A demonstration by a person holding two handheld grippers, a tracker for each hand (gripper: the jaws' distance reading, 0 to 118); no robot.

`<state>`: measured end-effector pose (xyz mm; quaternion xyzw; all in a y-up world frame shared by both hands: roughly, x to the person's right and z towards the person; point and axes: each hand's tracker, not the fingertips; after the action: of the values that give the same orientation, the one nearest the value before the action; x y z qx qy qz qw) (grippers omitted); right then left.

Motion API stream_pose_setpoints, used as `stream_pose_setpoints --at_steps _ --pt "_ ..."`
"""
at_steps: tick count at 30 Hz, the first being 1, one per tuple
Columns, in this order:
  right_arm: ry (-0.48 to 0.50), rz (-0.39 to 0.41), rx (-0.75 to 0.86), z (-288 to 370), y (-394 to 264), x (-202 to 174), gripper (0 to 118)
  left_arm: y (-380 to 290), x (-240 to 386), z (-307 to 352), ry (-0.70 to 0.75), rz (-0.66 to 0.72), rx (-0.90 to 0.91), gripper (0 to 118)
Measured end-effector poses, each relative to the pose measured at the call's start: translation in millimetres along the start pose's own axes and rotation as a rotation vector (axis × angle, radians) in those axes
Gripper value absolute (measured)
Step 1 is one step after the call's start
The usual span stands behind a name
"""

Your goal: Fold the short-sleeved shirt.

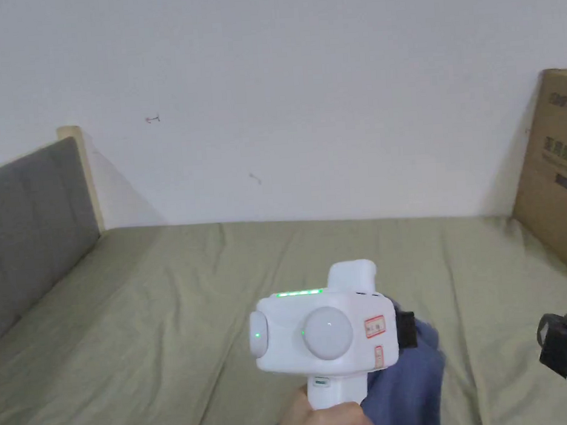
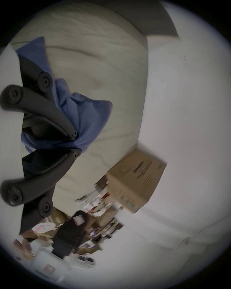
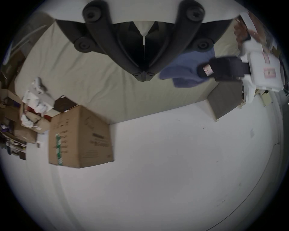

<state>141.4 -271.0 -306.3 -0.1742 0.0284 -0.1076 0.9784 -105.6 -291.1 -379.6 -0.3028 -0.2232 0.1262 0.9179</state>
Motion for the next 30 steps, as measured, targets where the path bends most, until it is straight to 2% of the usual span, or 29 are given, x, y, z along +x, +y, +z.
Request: stream_pose_setpoints --at_steps 3,5,9,11,12,13,14,15,16,19,20,21,22,23,25,30 --pt "-0.058 -0.033 -0.009 6 -5 29 0 -45 28 -55 -0.053 -0.026 -0.156 8" --pt "-0.090 -0.051 -0.038 5 -14 47 0 -87 35 -96 -0.030 -0.060 -0.276 8" --pt "-0.130 -0.084 -0.122 -4 -39 68 0 -154 30 -147 0.005 -0.020 -0.505 12" --pt "-0.126 -0.084 -0.153 -9 -50 72 0 -171 28 -154 0.036 -0.061 -0.546 34" --pt "-0.132 -0.079 -0.166 -12 -53 72 0 -173 28 -154 0.055 -0.093 -0.552 40" --pt "-0.136 -0.074 -0.176 -14 -57 72 0 -173 28 -153 0.066 -0.120 -0.558 40" --pt "-0.135 -0.072 -0.186 -17 -60 72 0 -170 27 -151 0.056 -0.116 -0.556 76" --pt "-0.131 -0.074 -0.193 -19 -62 72 0 -167 25 -144 0.042 -0.114 -0.551 101" --pt "-0.122 -0.076 -0.201 -21 -62 70 0 -160 23 -134 -0.003 -0.101 -0.503 113" --pt "-0.098 -0.064 -0.207 -25 -62 61 0 -136 9 -105 0.010 -0.062 -0.441 107" --pt "-0.091 -0.052 -0.207 -27 -62 57 0 -130 1 -92 0.002 -0.049 -0.396 96" --pt "-0.084 -0.044 -0.207 -28 -62 52 0 -125 -7 -80 0.010 -0.039 -0.367 74" --pt "-0.072 -0.038 -0.208 -28 -63 49 0 -123 -16 -71 0.059 -0.031 -0.354 44" --pt "-0.057 -0.037 -0.211 -29 -64 45 0 -124 -24 -64 0.108 -0.037 -0.356 3" --pt "-0.034 -0.033 -0.225 -32 -69 37 0 -137 -43 -48 0.215 -0.049 -0.331 0" --pt "-0.003 -0.006 -0.282 -49 -84 21 0 -164 -84 -28 0.263 0.056 -0.394 0"
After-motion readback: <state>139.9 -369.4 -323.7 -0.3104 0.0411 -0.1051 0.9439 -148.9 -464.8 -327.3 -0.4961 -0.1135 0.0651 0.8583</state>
